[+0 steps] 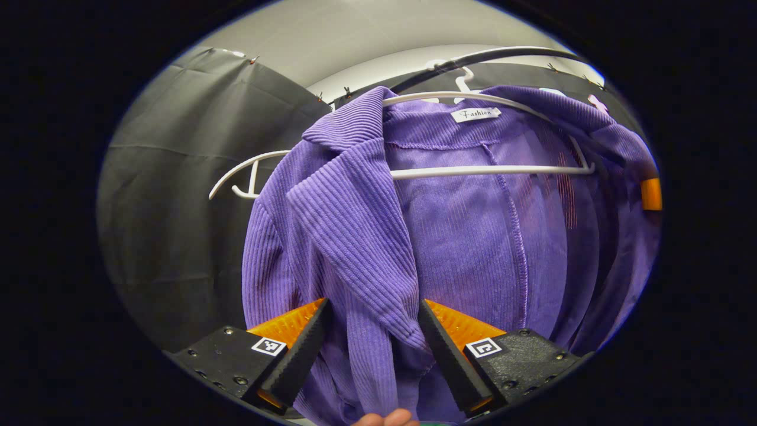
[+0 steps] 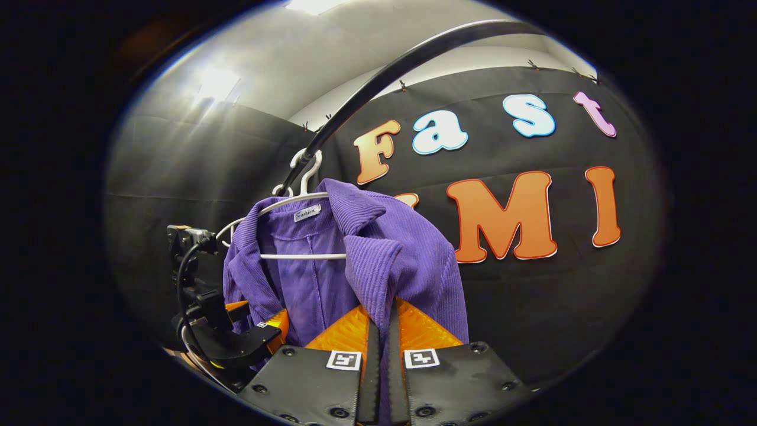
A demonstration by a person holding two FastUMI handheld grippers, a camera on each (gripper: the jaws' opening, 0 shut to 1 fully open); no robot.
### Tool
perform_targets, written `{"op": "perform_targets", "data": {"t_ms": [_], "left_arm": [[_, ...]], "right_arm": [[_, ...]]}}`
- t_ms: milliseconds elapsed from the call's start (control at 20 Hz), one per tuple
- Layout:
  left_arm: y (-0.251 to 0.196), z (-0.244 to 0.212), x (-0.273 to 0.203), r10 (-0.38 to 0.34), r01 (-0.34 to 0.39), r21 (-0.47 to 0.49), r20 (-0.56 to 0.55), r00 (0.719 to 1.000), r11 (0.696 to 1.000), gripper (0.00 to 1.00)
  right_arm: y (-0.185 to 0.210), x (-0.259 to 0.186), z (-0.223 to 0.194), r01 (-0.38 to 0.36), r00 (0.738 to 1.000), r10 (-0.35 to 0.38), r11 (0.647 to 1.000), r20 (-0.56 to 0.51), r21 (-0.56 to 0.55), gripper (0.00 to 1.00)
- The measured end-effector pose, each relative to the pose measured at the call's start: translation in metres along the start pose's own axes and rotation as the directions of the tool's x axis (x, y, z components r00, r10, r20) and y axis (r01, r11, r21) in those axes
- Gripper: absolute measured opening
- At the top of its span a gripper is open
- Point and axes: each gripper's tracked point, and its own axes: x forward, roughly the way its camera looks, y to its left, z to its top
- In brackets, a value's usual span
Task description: Grasp the clothes on the hanger with both hands and then place them into the laundry hamper below.
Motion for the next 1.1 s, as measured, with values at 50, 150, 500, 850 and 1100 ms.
{"op": "perform_targets", "data": {"t_ms": [50,150,500,850,1100], "left_arm": [[0.001,-0.001,0.003,-0.012,0.012,0.01,-0.004,1.0,1.0,0.93],[0.011,0.0,0.001,0.001,-0.001,0.019,-0.01,1.0,1.0,0.64],[0.072,0.023,-0.019,0.085,-0.083,0.093,-0.013,0.996,0.992,0.03],[0.184,0.101,-0.005,0.318,-0.325,0.058,0.108,0.942,0.944,0.03],[0.219,0.155,0.015,0.375,-0.388,0.025,0.197,0.906,0.921,0.03]], "right_arm": [[0.0,0.001,-0.001,0.0,1.0,0.0,1.0,-0.001,0.002,0.13],[-0.003,0.002,-0.001,0.004,1.0,-0.004,1.0,0.001,0.002,0.13],[-0.044,0.003,0.016,0.16,0.984,-0.155,0.986,0.084,-0.044,0.13],[-0.095,0.0,0.06,0.362,0.912,-0.347,0.932,0.216,-0.032,0.07],[-0.109,0.026,0.062,0.425,0.881,-0.414,0.905,0.231,0.001,0.13]]}}
